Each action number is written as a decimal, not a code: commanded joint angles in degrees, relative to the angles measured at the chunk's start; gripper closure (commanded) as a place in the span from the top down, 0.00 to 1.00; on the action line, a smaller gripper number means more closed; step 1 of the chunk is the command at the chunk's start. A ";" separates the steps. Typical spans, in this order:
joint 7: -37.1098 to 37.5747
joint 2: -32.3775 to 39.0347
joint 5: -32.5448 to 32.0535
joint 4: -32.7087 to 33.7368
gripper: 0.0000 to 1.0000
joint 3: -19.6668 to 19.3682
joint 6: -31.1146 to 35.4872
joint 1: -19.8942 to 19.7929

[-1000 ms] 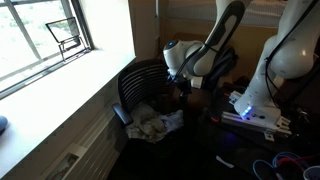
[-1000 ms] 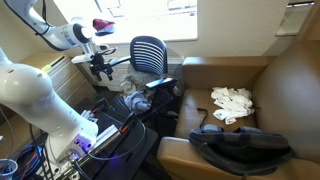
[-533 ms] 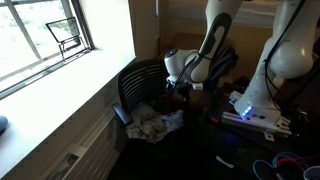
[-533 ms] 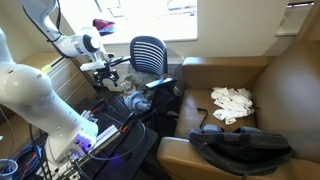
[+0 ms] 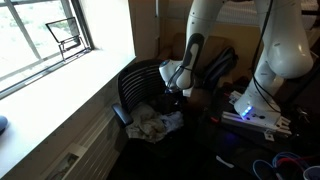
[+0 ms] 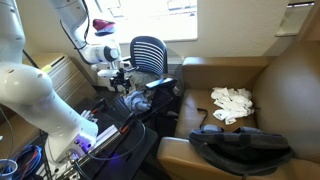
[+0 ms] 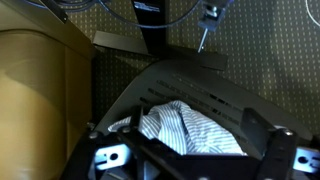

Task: Get the blue shirt from the seat and place it on the backrest of the chair

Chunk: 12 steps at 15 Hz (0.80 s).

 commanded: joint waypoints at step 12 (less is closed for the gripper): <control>19.43 11.44 2.38 14.55 1.00 -6.84 1.58 8.99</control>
